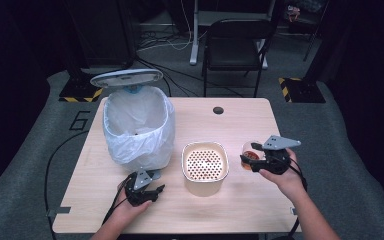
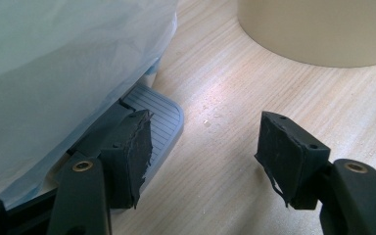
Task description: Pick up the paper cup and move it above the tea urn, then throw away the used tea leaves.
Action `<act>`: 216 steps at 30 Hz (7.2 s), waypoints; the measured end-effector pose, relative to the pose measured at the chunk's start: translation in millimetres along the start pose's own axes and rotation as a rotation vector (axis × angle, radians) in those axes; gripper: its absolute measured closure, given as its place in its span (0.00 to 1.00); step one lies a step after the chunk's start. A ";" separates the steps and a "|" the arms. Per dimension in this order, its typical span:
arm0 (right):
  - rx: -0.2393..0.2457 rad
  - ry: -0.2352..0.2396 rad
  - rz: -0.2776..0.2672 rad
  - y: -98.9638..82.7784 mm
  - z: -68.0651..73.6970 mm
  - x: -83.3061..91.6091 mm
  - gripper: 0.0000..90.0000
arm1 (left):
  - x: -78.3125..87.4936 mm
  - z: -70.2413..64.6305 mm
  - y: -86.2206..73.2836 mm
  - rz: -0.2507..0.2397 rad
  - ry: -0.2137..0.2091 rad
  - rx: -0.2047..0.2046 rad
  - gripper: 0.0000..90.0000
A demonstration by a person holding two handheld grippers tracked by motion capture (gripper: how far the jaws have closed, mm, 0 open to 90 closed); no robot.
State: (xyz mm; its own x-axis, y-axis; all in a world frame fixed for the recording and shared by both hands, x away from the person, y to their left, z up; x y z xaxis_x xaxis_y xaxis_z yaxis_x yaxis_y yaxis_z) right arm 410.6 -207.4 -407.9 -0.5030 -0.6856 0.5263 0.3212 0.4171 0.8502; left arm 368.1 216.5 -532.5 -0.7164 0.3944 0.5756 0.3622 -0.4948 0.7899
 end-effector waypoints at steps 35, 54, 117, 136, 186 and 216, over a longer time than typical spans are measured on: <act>0.091 0.114 -0.076 82.6 -41.8 -66.4 0.40 | -0.2 -0.8 -0.4 -0.001 -0.008 0.024 0.42; 0.154 0.140 -0.058 82.5 -48.5 -90.8 0.41 | -0.2 -0.8 -0.4 0.000 -0.008 0.022 0.42; 1.029 -0.088 0.040 82.4 46.2 -79.6 0.46 | -0.2 -0.3 0.1 -0.001 0.006 -0.006 0.42; 1.474 -0.256 0.112 67.3 76.8 -85.2 0.47 | -0.2 -0.2 0.1 -0.001 0.003 -0.002 0.42; 1.959 -0.487 0.182 45.7 93.8 -92.2 0.48 | -0.4 -0.6 0.0 -0.004 0.010 -0.001 0.42; 1.588 -0.297 0.080 74.1 86.7 -83.0 0.47 | -0.2 -0.3 0.1 0.000 0.006 -0.003 0.42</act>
State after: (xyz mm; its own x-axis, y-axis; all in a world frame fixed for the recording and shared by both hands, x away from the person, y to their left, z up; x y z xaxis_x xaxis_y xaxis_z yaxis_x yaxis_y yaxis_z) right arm 406.5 -67.9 -387.7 -0.7169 -0.5779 0.3900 -0.6630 0.7382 -0.1247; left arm 368.1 216.2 -532.6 -0.7199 0.3900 0.5742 0.3602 -0.4971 0.7894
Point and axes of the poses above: each handheld gripper's, and its own axes: x roughly backward along the jaws, y roughly out of its top, z roughly to its left, the point moved 1 cm from there along -x, roughly forward along the jaws, and after that the axes turned 9 degrees about y, right-handed, at the moved point
